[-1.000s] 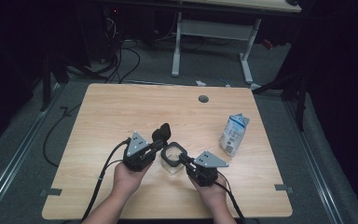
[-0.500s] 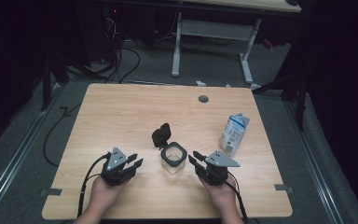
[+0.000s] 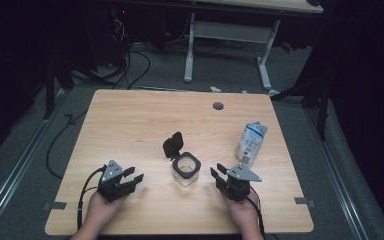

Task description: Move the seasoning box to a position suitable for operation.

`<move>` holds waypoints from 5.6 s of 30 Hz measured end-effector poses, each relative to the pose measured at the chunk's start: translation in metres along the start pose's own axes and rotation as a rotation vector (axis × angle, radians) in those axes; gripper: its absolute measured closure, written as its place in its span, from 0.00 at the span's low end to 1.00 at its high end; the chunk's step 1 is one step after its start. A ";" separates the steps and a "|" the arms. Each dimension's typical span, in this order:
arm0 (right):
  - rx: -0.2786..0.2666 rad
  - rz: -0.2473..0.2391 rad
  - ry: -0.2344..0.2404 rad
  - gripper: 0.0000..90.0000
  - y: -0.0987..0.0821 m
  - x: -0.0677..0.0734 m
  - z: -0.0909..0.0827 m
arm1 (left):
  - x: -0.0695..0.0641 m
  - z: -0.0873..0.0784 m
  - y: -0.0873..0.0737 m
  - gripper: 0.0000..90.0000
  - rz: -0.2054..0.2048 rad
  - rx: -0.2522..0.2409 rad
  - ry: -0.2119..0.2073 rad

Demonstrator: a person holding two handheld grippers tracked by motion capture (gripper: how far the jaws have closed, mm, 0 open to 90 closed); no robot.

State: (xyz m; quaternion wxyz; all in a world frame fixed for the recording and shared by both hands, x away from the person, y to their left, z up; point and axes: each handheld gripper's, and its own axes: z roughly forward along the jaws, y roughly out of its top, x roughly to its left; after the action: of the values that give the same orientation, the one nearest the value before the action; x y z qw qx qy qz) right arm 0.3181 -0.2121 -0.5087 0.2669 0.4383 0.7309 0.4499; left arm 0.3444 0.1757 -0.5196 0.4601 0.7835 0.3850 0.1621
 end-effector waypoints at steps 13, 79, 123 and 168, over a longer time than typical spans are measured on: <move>0.074 0.025 -0.064 0.65 -0.008 -0.012 0.005 | -0.002 -0.007 -0.006 0.59 0.041 -0.003 -0.011; 0.038 0.109 -0.251 0.70 0.015 -0.120 -0.012 | -0.003 -0.007 -0.015 0.55 0.037 -0.033 -0.048; 0.074 0.078 -0.233 0.98 0.018 -0.100 -0.011 | -0.003 -0.010 -0.015 0.51 0.053 -0.045 -0.080; 0.314 0.000 -0.043 0.99 0.058 -0.081 -0.038 | -0.005 -0.010 -0.015 0.48 0.059 -0.067 -0.114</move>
State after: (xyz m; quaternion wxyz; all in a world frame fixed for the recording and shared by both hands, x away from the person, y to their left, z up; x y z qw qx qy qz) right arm 0.3500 -0.2875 -0.4398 0.2107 0.4840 0.7864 0.3208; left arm 0.3284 0.1824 -0.5269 0.5021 0.7867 0.3291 0.1435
